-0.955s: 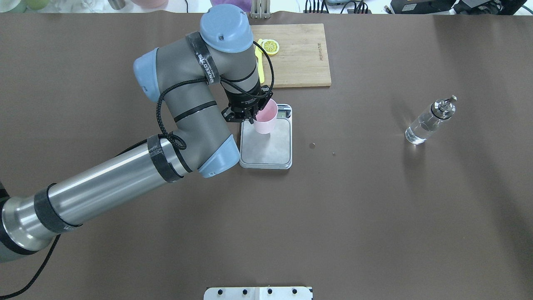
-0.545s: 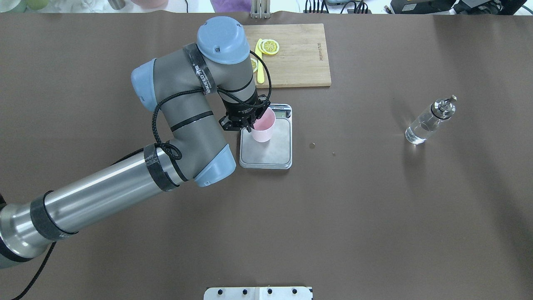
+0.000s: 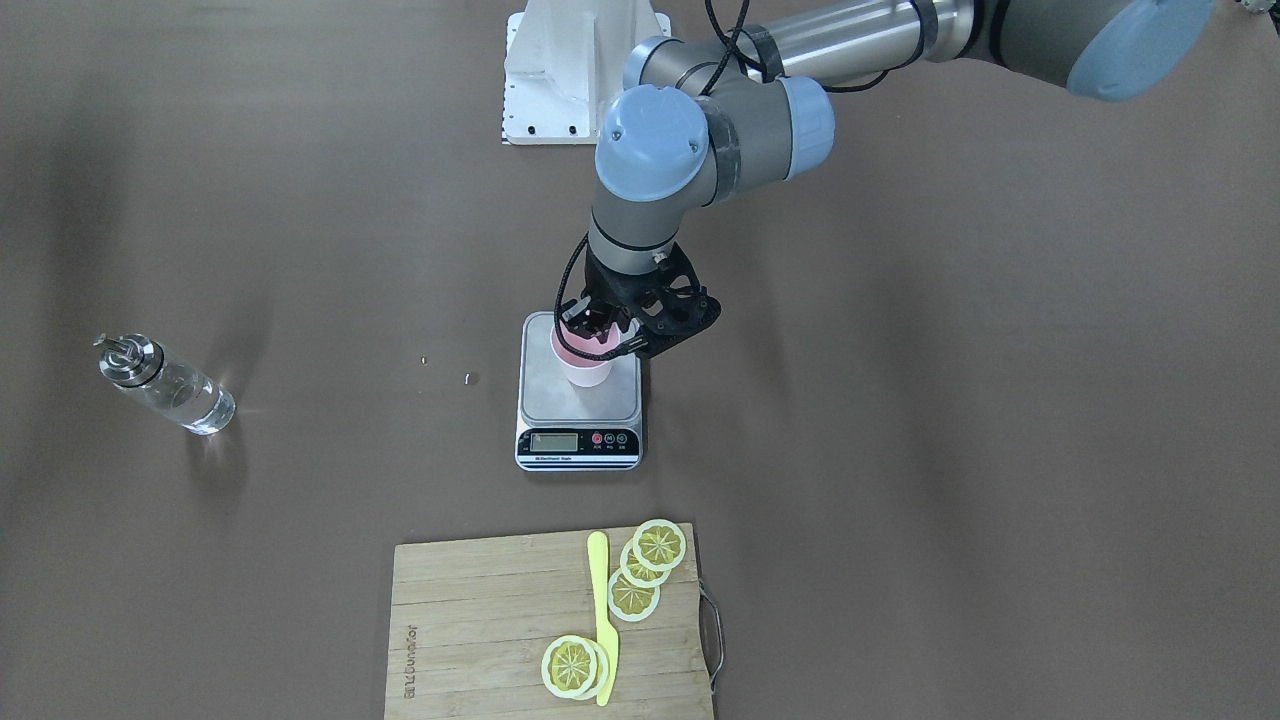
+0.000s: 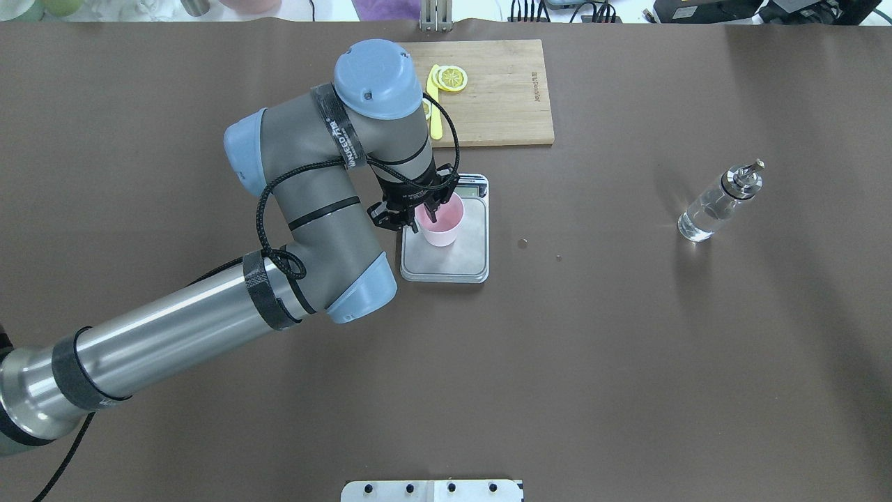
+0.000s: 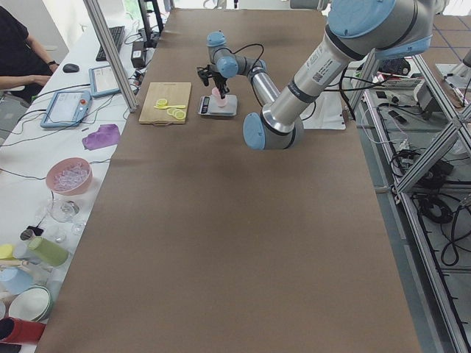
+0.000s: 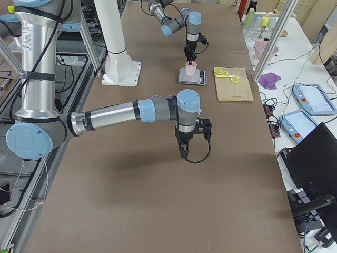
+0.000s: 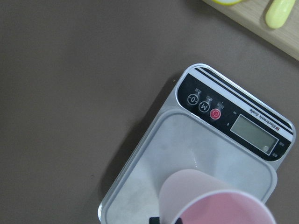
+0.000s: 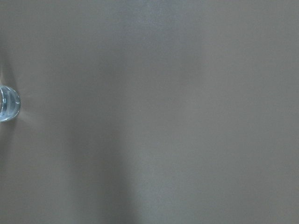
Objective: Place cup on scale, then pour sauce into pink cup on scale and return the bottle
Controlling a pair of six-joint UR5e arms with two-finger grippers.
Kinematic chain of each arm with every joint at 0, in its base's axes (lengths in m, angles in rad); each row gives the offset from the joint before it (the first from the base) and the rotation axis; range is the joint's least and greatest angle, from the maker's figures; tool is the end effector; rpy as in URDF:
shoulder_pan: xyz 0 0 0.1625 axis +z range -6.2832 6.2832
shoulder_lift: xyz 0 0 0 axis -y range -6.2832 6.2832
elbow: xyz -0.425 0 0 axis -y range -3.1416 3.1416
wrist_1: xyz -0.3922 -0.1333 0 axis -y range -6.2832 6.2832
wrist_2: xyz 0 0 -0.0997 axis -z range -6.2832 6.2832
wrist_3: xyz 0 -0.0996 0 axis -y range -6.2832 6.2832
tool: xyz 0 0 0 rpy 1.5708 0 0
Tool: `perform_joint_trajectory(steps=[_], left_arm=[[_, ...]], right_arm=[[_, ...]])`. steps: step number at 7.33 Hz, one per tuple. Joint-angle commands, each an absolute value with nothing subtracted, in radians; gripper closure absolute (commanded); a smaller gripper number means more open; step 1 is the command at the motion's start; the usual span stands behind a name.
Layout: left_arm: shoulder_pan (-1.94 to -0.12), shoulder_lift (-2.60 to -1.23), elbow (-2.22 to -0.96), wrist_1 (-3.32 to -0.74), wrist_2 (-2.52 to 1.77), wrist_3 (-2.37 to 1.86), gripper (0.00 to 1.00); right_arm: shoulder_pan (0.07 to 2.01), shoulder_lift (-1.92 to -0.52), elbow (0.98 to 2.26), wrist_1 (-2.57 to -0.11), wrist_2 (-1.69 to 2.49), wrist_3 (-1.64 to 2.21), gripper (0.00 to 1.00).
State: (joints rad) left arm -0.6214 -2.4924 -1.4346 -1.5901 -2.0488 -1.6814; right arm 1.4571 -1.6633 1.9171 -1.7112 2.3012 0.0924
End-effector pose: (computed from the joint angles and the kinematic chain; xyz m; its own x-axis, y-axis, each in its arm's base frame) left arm 0.5578 -0.5070 0.1316 0.5330 -0.5022 -0.6810 0.3081 0.8648 -0.3965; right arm 0.0156 -0.4525 0.5496 0.7388 -0.0678 0.6705 0.0447 0.9977 0.0515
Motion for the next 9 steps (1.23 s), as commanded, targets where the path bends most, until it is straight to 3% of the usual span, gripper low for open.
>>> perform_joint_trajectory(steps=[1,5,7,9], left_arm=[[-0.62,-2.465,-1.503,-1.58,-2.048,-1.68,0.01],[-0.724,-2.382,-1.756,-1.38,-2.107,-1.599,0.01],[-0.742,-2.318,-1.787,-1.35,-2.102,-1.543,0.01],[-0.752,-2.299,-1.799,-1.351,-2.1,-1.523,0.01]], right_arm=[[1.457,-1.664,1.921,-1.71,2.301,0.094,0.0],[1.457,-1.675,1.95,-1.701,2.324,0.097,0.0],[1.424,-1.677,2.067,-1.698,2.327,0.185,0.0],[1.268,-1.674,2.17,-1.648,2.3,0.549,0.0]])
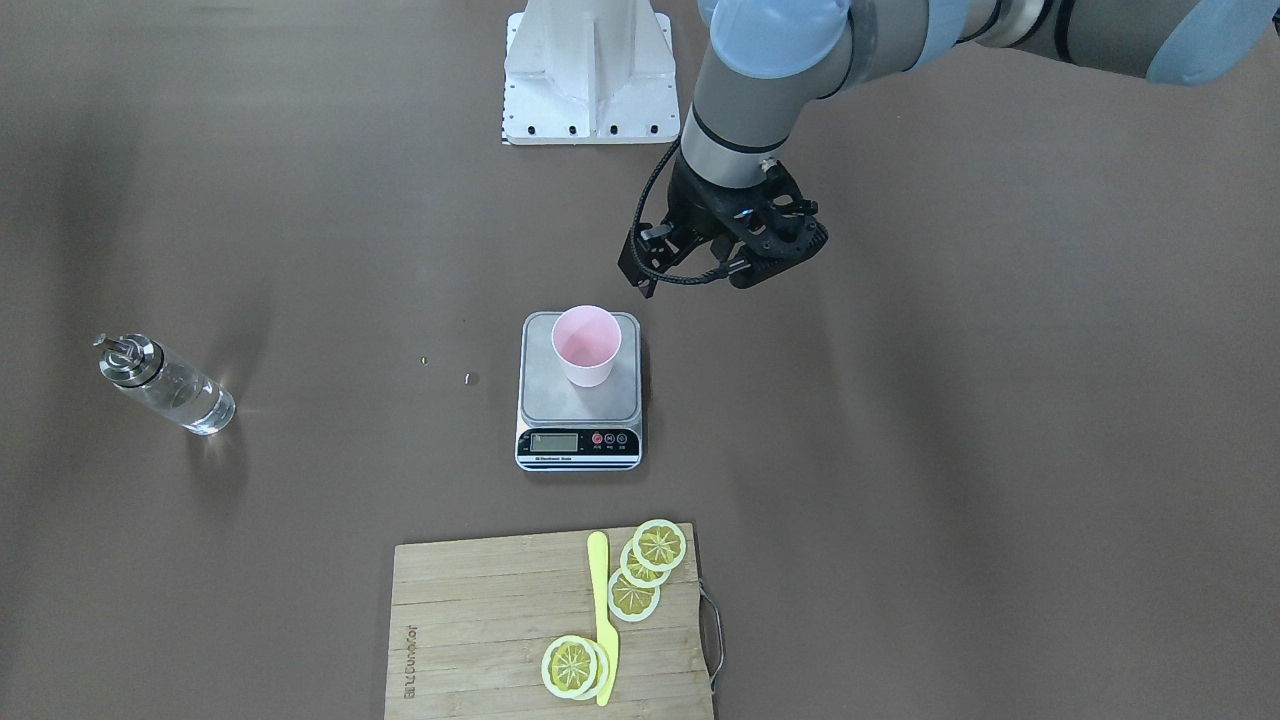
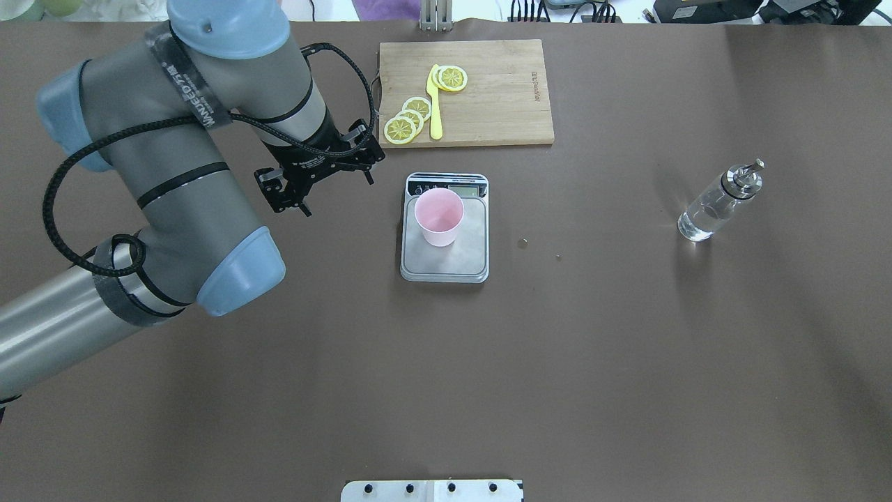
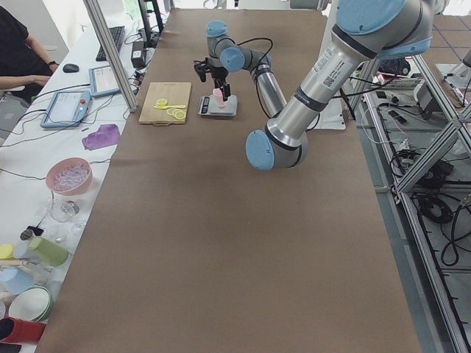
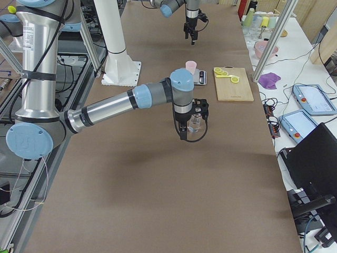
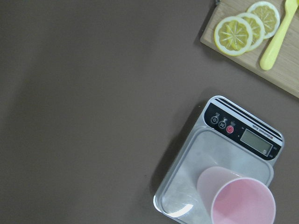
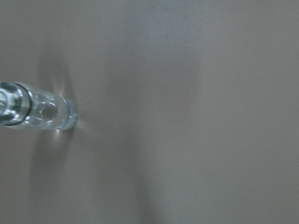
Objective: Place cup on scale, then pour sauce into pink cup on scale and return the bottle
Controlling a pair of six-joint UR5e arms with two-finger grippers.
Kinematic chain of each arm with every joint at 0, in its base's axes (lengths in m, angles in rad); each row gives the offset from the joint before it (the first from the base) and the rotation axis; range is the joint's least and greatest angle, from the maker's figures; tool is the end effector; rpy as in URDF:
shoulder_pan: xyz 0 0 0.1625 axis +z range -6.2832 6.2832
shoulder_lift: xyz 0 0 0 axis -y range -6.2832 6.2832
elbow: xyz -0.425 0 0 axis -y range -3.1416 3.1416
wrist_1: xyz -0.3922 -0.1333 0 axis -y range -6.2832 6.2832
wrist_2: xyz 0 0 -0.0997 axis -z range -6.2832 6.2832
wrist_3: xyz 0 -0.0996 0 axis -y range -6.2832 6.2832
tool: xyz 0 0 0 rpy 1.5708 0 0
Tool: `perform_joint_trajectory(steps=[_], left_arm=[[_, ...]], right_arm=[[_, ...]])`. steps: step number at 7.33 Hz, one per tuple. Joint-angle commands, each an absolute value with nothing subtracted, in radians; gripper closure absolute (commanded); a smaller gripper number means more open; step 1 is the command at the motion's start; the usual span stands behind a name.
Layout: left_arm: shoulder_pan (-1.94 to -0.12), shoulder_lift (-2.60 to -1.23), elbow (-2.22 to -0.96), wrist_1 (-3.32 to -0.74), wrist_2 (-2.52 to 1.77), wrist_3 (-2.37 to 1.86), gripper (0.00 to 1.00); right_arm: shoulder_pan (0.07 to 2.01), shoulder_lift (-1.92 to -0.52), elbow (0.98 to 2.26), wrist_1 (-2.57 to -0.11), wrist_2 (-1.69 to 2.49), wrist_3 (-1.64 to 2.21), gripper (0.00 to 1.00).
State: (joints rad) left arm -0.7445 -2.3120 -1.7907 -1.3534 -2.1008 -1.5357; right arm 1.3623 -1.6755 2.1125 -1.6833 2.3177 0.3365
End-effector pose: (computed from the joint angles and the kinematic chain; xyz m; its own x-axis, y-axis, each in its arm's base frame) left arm 0.4167 -0.4968 0.1502 0.5526 -0.4680 -0.6897 0.3137 0.8834 -0.3481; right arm -0.0245 -0.4330 0.4567 0.7001 -0.0372 0.7131 -0.0371 0.9954 0.0883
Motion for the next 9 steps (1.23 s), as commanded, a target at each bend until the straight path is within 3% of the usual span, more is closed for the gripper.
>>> perform_joint_trajectory(steps=[1,2,3,4,7,9], left_arm=[[-0.752,-2.29,-1.799,-1.35,-2.097,-1.523,0.01],[-0.752,-2.267,-1.801,-1.357,-2.095,-1.523,0.01],[-0.752,-2.251,-1.798,-1.377,-2.094,-1.523,0.01],[-0.752,-2.225,-1.798,-1.406,-2.089,-1.523,0.01],[-0.75,-2.183,-1.795,-1.463,-2.089,-1.523,0.01],[-0.75,-2.18,-1.792,-1.463,-2.089,-1.523,0.01]], right_arm=[[1.174,-1.669,2.175,-1.544,2.23,0.725,0.0],[1.142,-1.674,2.175,-1.464,2.247,0.853,0.0],[1.141,-1.677,2.175,-1.378,2.338,0.888,0.06],[1.138,-1.701,2.175,-1.34,2.382,0.903,0.0],[1.056,-1.863,2.175,-1.078,2.113,0.933,0.0],[0.921,-1.897,2.174,-1.049,1.902,0.937,0.0]])
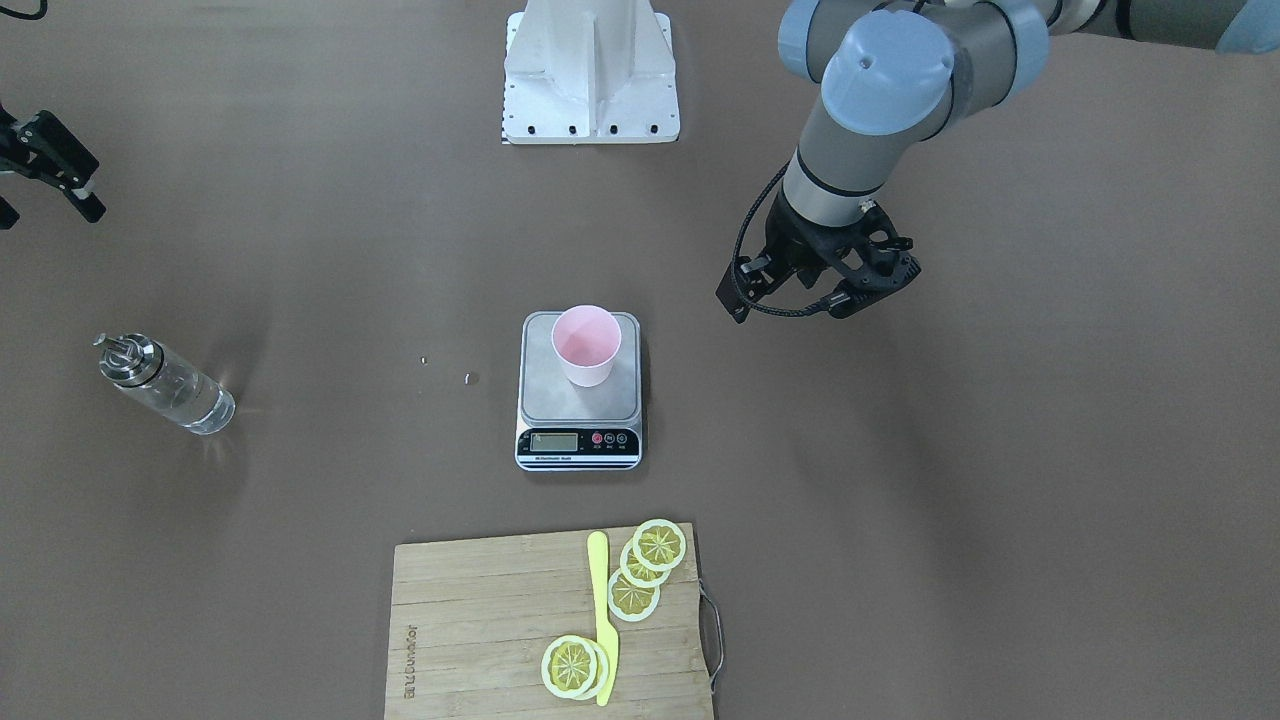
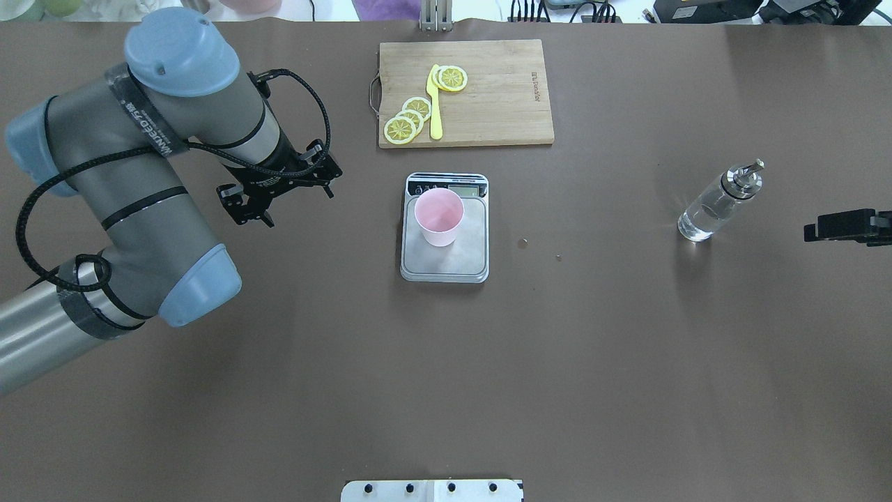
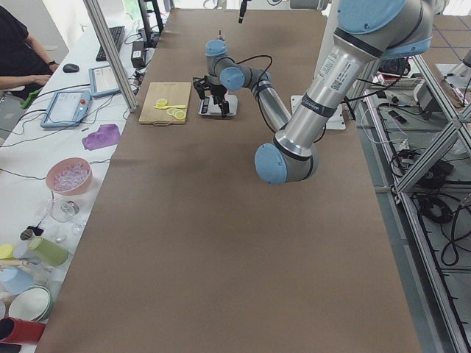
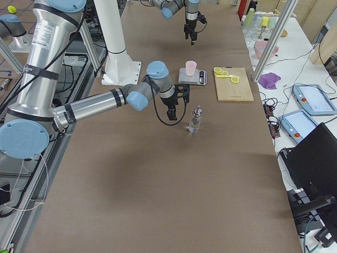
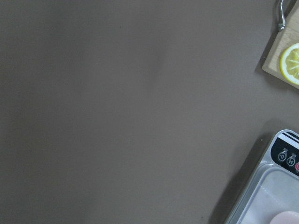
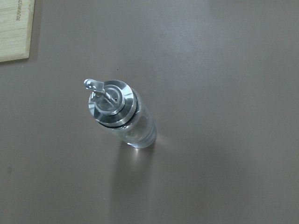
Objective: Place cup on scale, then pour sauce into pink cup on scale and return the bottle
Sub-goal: 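Move the right gripper toward the glass sauce bottle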
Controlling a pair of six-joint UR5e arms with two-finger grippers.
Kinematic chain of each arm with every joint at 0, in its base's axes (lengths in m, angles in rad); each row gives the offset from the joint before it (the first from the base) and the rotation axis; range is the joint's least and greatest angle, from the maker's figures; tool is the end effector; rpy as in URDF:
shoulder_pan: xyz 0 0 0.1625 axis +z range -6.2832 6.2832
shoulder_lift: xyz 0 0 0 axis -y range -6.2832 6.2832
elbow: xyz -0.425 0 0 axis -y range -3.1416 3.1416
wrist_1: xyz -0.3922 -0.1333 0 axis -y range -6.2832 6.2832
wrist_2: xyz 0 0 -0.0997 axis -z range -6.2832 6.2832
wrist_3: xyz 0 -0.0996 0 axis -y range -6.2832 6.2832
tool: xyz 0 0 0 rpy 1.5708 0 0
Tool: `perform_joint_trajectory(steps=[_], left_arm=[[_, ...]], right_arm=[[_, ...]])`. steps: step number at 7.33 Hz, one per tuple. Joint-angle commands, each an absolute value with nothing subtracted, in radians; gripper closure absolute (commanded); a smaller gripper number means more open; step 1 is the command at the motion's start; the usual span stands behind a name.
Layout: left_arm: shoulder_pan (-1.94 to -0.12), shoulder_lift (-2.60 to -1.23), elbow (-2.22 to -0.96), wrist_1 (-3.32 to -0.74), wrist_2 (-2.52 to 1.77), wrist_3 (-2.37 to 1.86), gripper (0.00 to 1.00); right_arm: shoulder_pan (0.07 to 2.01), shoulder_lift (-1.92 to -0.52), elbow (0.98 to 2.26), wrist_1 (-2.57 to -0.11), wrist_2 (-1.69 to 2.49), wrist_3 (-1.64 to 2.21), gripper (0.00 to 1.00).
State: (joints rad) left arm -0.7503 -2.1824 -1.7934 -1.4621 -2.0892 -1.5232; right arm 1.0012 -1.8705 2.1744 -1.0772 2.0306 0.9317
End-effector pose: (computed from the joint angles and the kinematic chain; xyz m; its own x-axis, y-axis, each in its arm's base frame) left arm 0.4105 -0.4974 0.2185 0.5634 -0.4687 -0.6804 0.3253 0.8828 -0.3387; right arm -0.1311 -0.3700 0.4422 0.6503 0.0243 0.7593 -0.2436 0.9534 0.1780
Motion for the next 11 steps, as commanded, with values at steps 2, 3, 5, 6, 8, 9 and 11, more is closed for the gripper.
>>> perform_joint_trajectory(steps=[2,3,5,6,8,9,11], left_arm=[[-0.75,-2.18,-1.79,-1.463,-2.089,-1.523,0.01],[-0.75,-2.18,-1.787,-1.465,-2.089,-1.523,0.01],[-0.752,-2.18,-1.787,-1.463,-2.089,-1.523,0.01],[-0.752,-2.18,-1.787,-1.463,-2.089,-1.523,0.01],[-0.752,-2.178,-1.787,-1.463,-2.089,-1.523,0.01],[-0.752,-2.178,-1.787,-1.463,-2.089,-1.523,0.01],[-0.75,-2.177,-1.789,-1.463,-2.089,-1.523,0.01]], right_arm=[[0.792,-1.908,2.168,-1.016,1.774,1.0,0.0],[0.737,-1.923,2.164,-1.006,1.67,1.009,0.0],[0.701,-1.922,2.093,-0.863,1.614,1.049,0.0],[0.696,-1.921,2.044,-0.759,1.599,1.051,0.0],[0.693,-1.914,1.935,-0.544,1.592,1.052,0.0],[0.686,-1.91,1.907,-0.484,1.592,1.039,0.0],[0.617,-1.899,1.879,-0.477,1.457,1.034,0.0]])
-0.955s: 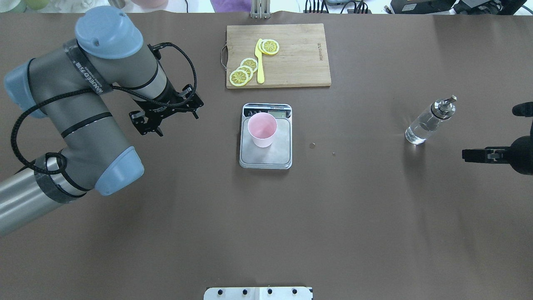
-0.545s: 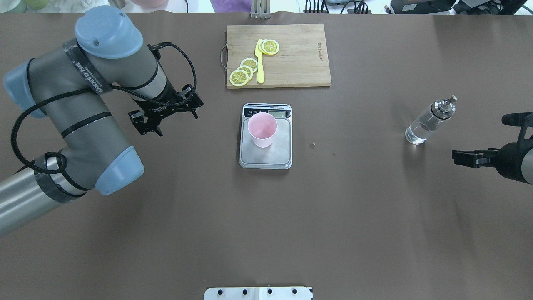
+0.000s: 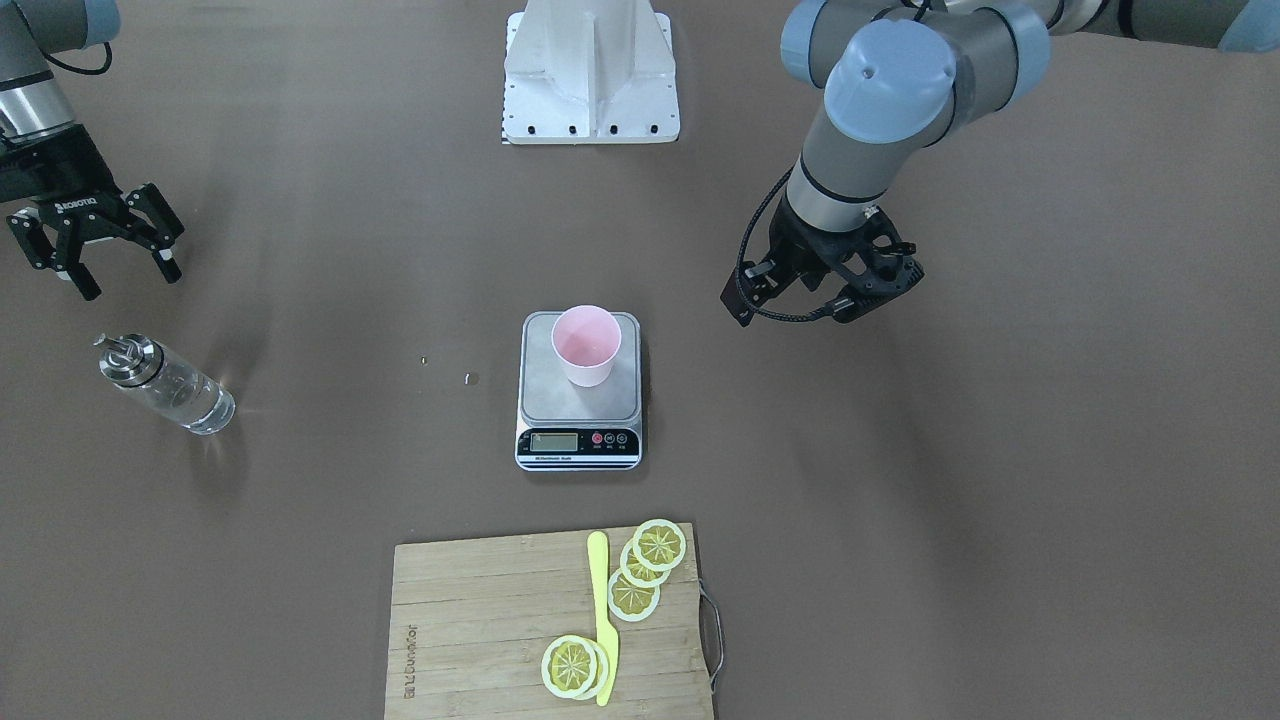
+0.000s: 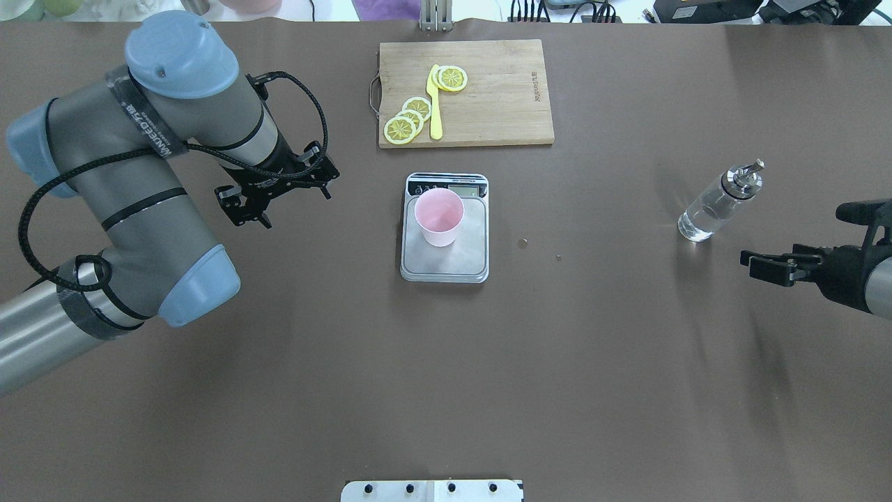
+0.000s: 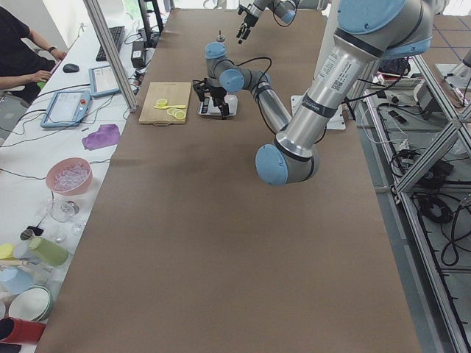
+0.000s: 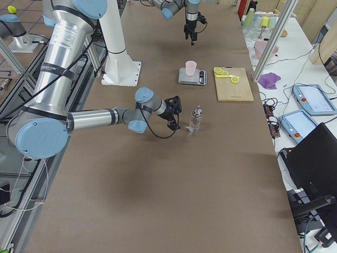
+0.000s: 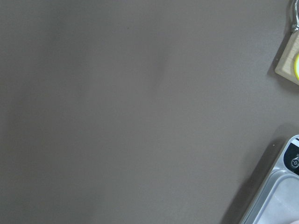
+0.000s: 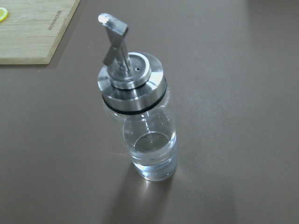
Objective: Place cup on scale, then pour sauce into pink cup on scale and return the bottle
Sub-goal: 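Move the right gripper toward the glass sauce bottle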
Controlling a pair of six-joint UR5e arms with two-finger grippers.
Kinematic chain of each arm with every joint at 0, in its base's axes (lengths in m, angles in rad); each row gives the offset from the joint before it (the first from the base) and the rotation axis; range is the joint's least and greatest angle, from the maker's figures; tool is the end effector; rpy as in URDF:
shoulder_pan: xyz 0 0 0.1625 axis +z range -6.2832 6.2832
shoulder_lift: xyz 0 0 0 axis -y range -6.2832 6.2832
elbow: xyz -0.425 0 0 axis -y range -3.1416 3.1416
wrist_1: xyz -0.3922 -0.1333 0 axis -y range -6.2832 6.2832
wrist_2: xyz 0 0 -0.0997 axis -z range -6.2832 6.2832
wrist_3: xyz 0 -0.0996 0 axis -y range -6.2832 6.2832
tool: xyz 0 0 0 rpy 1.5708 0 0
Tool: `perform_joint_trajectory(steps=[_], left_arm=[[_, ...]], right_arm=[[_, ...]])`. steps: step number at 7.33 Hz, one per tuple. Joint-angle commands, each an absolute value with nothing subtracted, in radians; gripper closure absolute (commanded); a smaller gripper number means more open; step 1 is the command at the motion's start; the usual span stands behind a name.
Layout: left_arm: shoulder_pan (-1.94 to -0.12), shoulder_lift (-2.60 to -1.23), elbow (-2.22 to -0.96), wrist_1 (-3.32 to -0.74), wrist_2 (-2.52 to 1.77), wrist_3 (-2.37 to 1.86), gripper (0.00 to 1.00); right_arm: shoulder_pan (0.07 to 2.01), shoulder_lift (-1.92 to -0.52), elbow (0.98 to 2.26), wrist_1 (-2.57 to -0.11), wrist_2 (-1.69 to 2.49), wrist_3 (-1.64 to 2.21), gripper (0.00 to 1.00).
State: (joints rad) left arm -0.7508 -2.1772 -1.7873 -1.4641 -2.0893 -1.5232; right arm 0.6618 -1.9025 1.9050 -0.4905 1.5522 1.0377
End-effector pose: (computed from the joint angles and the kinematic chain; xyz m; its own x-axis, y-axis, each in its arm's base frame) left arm 0.4114 -0.4986 0.2240 0.5678 -0.4732 -0.6736 0.3280 0.8805 -0.3422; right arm -0.2234 -0.3454 0.5220 0.6374 -0.1476 0.7563 -0.3524 0.8170 0.4564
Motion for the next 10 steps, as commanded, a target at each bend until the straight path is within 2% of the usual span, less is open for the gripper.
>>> perform_joint_trajectory(steps=[1,10], left_arm=[[-0.75,-2.175,-1.787,-1.465,-2.088,-1.523,0.01],[-0.747,-2.157,-1.767,-1.514,-2.083,-1.525,0.01]], right_arm=[[0.538,-1.893,1.853,-0.479,1.31,1.034,0.0],[0.488,-1.769,1.761,-0.466,1.12,0.914,0.0]])
